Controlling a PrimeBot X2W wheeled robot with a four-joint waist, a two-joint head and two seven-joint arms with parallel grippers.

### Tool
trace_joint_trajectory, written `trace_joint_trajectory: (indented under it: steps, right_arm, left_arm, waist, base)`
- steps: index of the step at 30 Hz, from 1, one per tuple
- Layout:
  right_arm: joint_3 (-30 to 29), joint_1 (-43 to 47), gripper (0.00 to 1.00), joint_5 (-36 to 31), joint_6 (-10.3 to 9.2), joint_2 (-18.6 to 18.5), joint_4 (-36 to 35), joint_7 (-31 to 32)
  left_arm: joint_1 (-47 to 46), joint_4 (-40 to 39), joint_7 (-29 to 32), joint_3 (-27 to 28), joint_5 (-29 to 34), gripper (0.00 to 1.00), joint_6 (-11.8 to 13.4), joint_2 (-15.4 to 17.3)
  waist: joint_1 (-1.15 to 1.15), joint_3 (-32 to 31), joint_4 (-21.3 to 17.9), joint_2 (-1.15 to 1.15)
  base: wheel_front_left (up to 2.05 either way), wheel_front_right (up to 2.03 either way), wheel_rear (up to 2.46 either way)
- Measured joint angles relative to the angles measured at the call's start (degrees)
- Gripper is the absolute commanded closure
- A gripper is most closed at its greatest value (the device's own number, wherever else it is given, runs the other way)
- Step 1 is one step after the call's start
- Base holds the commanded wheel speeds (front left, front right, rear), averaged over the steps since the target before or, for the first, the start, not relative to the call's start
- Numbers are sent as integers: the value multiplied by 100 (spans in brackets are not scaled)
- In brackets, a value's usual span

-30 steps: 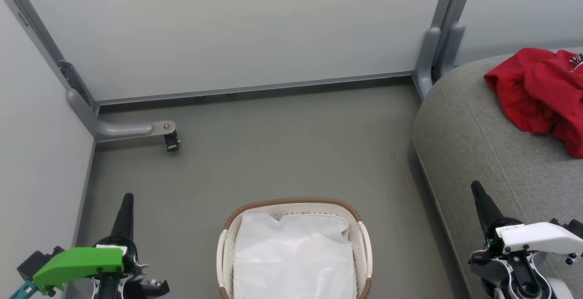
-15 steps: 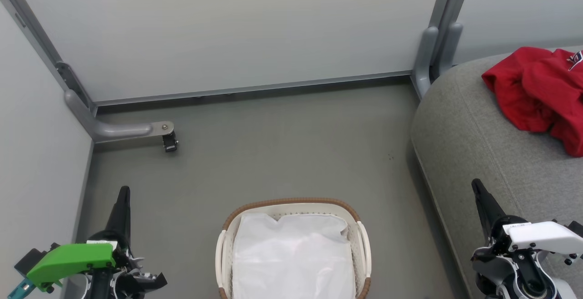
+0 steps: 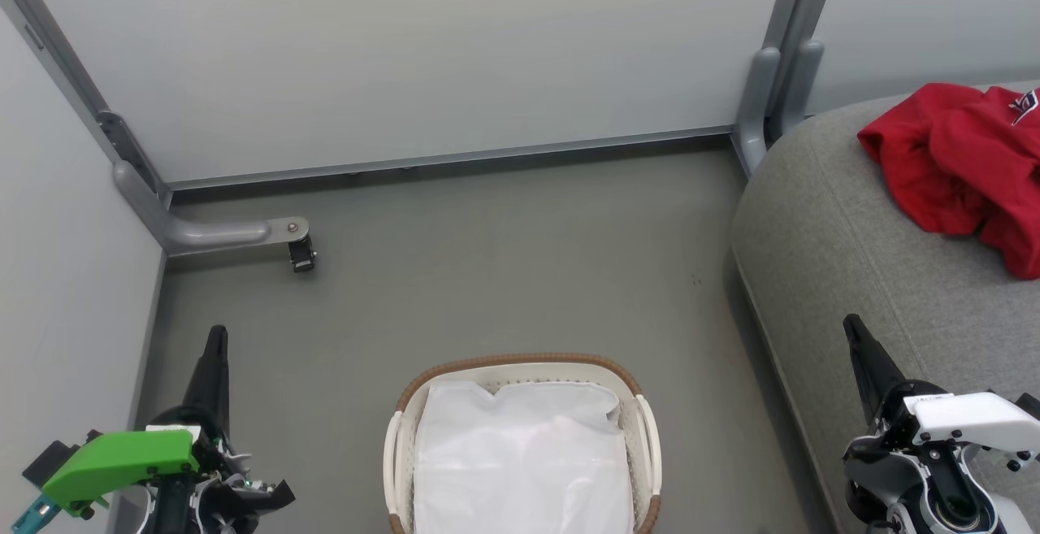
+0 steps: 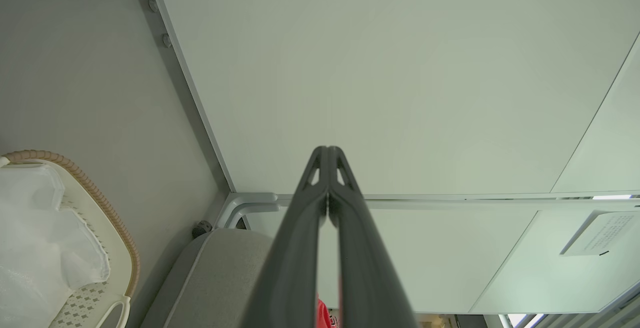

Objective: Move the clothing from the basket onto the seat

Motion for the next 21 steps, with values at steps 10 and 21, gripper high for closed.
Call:
trace_joint_trajectory:
  steps: [10,21]
  right_arm:
    - [-8,-1,100,0,0,1,0,2]
    - [-15,-2,100,-1,0,4,0,12]
  left_arm:
    - [0,0,0,2,0,100,0,-2]
    - [0,0,0,5,0,100,0,-3]
  waist:
    - [0,0,0,0]
    - [0,0,0,0]
  base:
    - [0,0,0]
    - [0,0,0]
